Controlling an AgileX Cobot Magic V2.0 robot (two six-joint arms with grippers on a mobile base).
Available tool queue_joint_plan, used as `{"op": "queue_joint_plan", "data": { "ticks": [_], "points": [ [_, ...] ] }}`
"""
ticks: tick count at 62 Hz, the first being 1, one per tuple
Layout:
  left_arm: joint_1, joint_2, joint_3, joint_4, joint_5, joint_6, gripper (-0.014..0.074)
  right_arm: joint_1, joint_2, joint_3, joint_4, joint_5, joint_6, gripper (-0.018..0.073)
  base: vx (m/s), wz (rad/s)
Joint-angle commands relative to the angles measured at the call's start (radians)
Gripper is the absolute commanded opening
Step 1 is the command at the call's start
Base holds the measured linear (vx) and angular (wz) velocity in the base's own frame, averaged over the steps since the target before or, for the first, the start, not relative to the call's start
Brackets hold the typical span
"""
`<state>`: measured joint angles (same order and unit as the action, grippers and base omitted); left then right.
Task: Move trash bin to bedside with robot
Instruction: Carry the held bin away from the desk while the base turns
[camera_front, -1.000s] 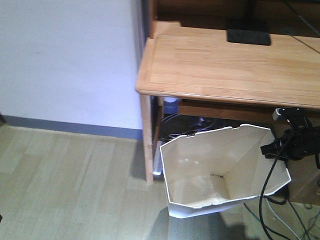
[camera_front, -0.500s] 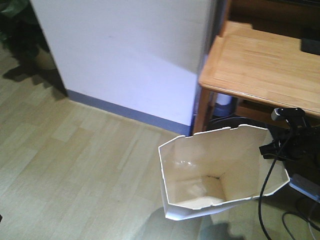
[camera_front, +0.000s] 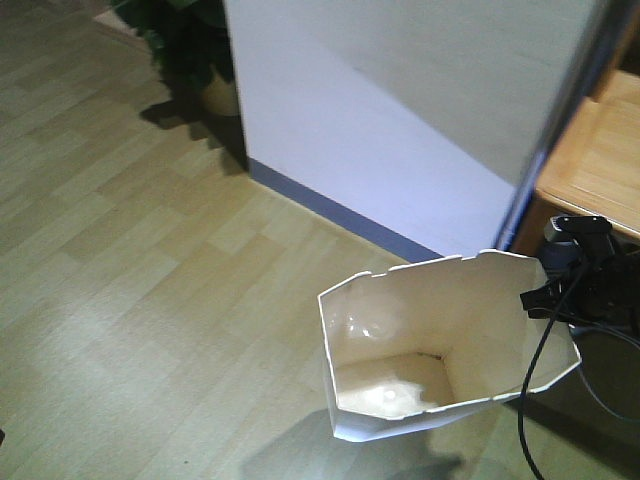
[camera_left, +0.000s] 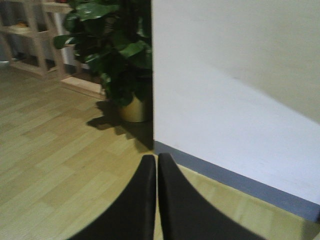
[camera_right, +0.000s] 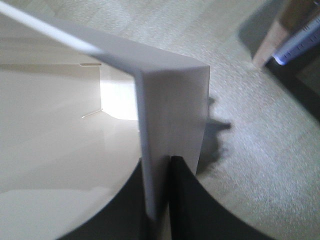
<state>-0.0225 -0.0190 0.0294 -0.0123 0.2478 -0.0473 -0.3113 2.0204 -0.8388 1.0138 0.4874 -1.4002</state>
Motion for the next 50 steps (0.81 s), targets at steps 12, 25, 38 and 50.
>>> {"op": "queue_joint_plan", "data": {
  "ticks": [12,25,38,50],
  "points": [
    [-0.006,-0.01,0.029,-0.004,-0.073,-0.009,-0.0006,-0.002,-0.064,-0.021,0.083,0.133,0.02,-0.0006,0.06,0.56],
    [-0.006,-0.01,0.029,-0.004,-0.073,-0.009,-0.0006,-0.002,-0.064,-0.021,0.083,0.133,0.02,-0.0006,0.1,0.63],
    [-0.006,-0.01,0.029,-0.004,-0.073,-0.009,-0.0006,-0.002,-0.064,-0.021,0.083,0.133,0.02,-0.0006,0.14,0.63],
    [-0.006,-0.01,0.029,-0.004,-0.073,-0.009,-0.0006,-0.002,-0.064,-0.021,0.083,0.13,0.02,-0.0006,0.17,0.53]
  ]
}}
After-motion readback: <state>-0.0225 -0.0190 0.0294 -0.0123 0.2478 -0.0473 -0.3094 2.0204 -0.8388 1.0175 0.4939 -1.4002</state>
